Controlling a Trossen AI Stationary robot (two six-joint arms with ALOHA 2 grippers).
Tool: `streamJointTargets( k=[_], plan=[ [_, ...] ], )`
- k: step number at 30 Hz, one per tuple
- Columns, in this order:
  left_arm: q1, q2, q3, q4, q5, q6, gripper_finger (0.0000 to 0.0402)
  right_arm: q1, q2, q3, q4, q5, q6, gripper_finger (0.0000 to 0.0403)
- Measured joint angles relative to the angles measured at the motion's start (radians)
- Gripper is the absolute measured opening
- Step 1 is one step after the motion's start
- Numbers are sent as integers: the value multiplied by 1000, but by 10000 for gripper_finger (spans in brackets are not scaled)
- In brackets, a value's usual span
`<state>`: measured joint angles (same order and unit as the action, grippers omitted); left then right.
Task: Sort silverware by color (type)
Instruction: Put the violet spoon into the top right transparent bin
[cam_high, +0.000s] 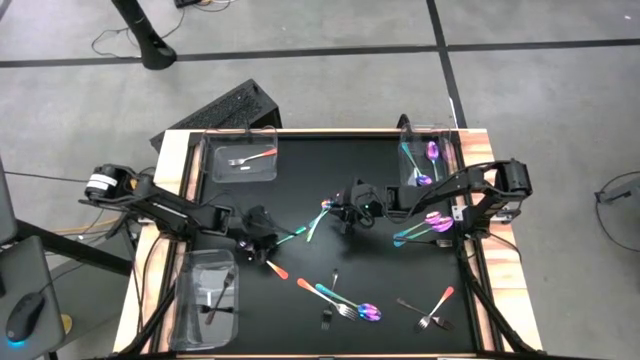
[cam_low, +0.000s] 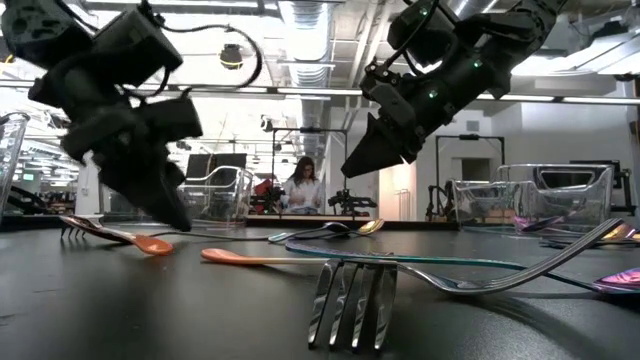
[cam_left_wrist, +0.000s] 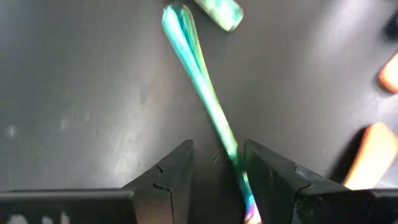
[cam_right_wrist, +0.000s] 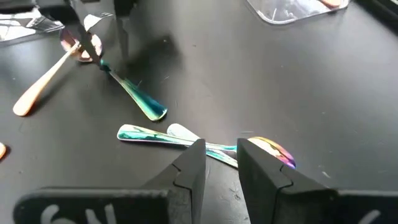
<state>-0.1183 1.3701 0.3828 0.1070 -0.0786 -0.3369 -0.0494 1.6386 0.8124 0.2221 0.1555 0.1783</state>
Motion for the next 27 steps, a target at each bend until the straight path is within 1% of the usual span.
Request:
streamJointTargets(
  k=[6,8,10,15,16,20,23,27],
  plan=[
    [-24,103,1,93,-36,21,123,3,0,0,-3,0,-2,111],
    [-29,126,4,103,-64,22,117,3,0,0,-3,0,-3,111],
    [-32,131,4,100,-92,22,99,2,0,0,-3,0,-3,111],
    [-30,122,3,83,-117,39,18,1,0,0,1,0,-3,111],
    [-30,122,2,83,-123,43,10,1,0,0,2,0,-3,111],
    [-32,123,3,82,-155,41,7,1,0,0,3,0,5,111],
    [-32,99,25,55,-184,49,4,3,0,0,6,0,14,111],
    [-28,34,70,2,-301,123,3,-1,0,0,54,1,66,111]
  ],
)
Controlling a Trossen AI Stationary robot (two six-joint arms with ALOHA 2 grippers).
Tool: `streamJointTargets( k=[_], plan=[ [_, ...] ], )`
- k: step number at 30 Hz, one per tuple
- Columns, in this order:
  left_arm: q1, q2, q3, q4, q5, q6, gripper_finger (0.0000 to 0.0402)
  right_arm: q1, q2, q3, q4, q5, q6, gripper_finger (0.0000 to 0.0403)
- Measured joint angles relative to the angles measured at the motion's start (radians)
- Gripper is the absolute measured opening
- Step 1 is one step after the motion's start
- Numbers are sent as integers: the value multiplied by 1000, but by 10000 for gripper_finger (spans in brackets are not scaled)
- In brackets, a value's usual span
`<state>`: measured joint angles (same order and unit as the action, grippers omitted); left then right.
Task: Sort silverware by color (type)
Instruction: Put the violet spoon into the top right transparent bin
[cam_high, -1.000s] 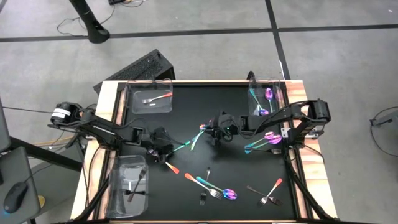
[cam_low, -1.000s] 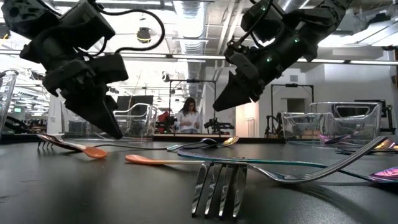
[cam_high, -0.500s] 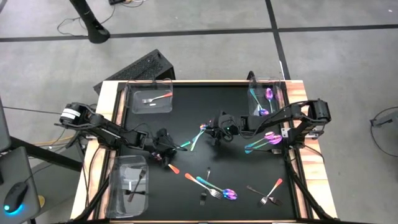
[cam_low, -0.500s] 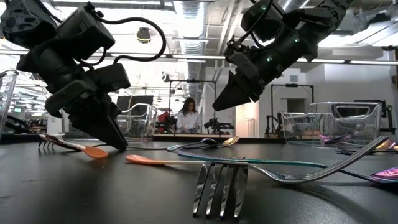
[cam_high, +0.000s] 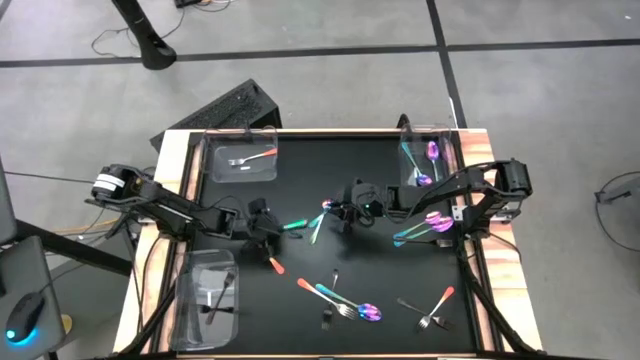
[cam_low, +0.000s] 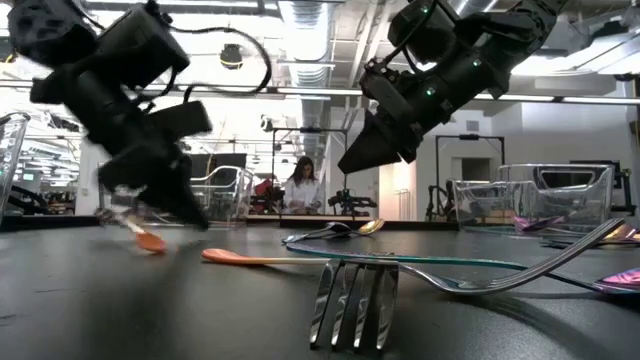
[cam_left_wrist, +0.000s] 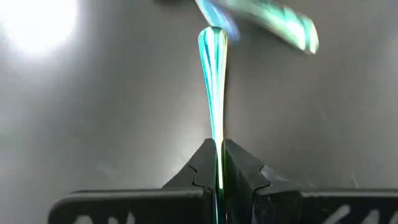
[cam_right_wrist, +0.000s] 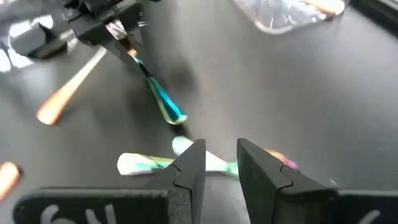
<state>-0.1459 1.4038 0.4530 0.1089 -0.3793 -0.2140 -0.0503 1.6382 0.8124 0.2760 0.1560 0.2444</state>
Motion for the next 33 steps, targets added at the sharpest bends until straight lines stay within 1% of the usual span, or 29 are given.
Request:
streamJointTargets(
  k=[3,5,7,10,14,16,18,21,26,33],
  plan=[
    [-3,-65,43,-51,-121,56,3,-5,0,0,60,-1,53,114],
    [-2,-95,50,-95,-171,104,3,-11,0,0,100,-5,81,122],
    [-2,-129,54,-87,-203,152,3,-22,0,0,142,-26,106,137],
    [-6,-169,58,-75,-241,189,3,-40,3,0,195,-39,169,173],
    [-12,-189,57,-45,-307,245,2,-62,5,0,291,-113,204,232],
    [-22,-187,57,-21,-312,291,2,-67,5,0,328,-153,215,256],
    [-33,-177,57,16,-313,341,2,-74,5,0,350,-189,248,271],
    [-48,-174,57,53,-315,425,2,-84,5,0,364,-238,279,275],
    [-54,-174,57,96,-315,512,2,-74,5,0,348,-261,282,267],
    [-54,-174,57,160,-307,588,2,-62,5,0,346,-264,277,222]
  ],
)
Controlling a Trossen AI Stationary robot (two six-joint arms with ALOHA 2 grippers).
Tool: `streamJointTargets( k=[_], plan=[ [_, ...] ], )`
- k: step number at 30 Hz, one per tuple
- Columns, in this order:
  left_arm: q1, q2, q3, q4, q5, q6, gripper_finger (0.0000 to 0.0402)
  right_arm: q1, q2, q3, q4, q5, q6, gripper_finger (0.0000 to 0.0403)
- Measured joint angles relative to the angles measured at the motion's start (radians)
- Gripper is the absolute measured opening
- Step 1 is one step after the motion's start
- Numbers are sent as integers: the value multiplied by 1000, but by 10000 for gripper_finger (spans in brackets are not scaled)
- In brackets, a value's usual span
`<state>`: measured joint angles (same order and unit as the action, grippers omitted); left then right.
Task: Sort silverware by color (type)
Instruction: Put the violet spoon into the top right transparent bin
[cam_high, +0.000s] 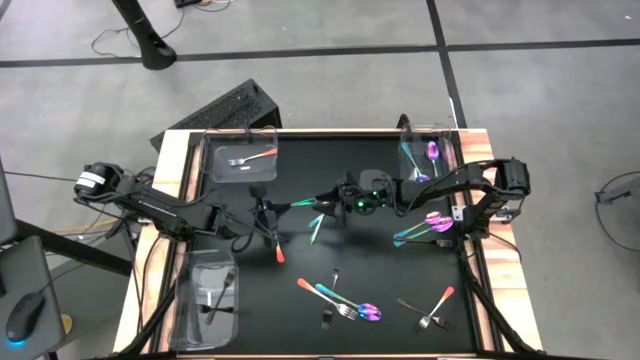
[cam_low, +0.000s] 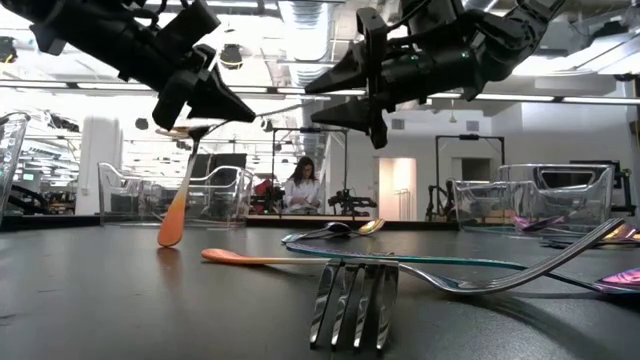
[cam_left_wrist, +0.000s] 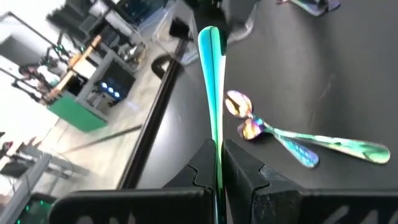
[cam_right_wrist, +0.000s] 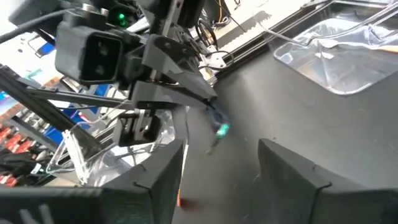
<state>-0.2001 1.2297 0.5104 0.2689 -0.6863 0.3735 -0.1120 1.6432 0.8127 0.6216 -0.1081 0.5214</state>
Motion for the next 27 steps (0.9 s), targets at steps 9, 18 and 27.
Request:
streamJointTargets(
  k=[9,18,27],
  plan=[
    [1,0,0,20,53,54,2,1,0,0,0,-3,-5,145],
    [3,-1,0,23,50,17,6,20,0,0,-1,8,-100,15],
    [4,-1,2,30,-33,-138,74,39,-107,0,-241,284,-210,7]
  ],
)
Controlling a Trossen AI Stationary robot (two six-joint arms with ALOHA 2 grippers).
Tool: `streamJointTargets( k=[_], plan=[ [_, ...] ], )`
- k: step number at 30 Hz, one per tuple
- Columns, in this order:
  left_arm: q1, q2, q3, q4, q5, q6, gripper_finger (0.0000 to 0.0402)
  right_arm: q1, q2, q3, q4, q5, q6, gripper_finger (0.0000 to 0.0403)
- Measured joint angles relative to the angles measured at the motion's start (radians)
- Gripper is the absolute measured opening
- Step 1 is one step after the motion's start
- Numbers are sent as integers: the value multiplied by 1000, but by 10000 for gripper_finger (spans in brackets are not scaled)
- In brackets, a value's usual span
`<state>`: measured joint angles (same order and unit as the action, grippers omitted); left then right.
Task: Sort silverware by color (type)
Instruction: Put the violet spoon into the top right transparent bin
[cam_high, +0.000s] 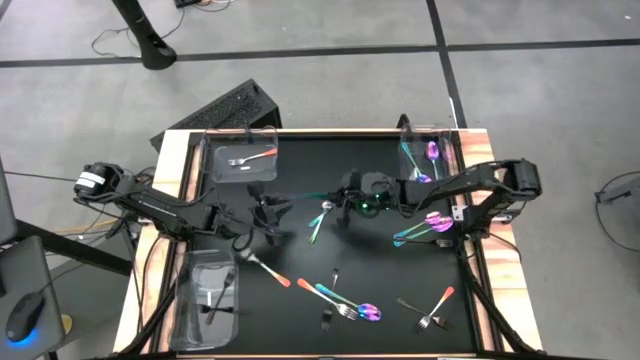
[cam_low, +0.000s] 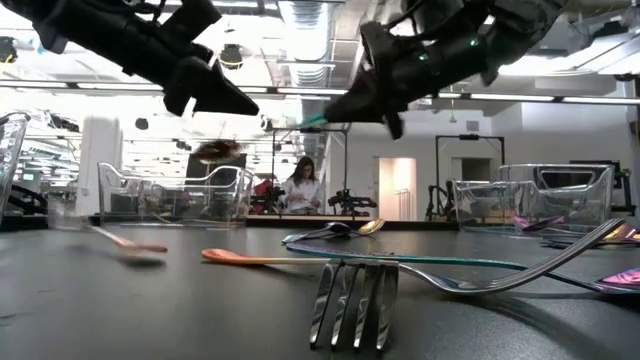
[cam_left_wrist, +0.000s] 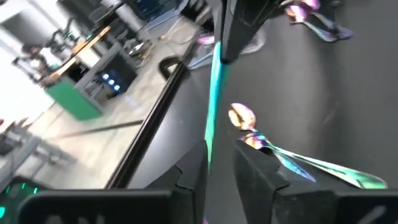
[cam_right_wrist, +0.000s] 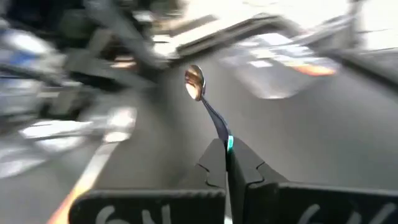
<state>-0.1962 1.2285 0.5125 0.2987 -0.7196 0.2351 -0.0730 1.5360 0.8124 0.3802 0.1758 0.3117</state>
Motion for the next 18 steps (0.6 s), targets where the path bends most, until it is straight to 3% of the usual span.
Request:
streamJointTargets(
  k=[8,12,15,18],
  plan=[
    [11,0,0,-122,-127,-196,111,106,-261,0,-507,613,-44,7],
    [40,0,0,-179,-107,-261,111,173,-385,0,-781,878,91,7],
    [59,0,0,-206,-96,-292,111,201,-456,0,-1028,953,285,7],
    [73,0,0,-213,-96,-309,111,202,-514,0,-1333,934,605,7]
  ],
)
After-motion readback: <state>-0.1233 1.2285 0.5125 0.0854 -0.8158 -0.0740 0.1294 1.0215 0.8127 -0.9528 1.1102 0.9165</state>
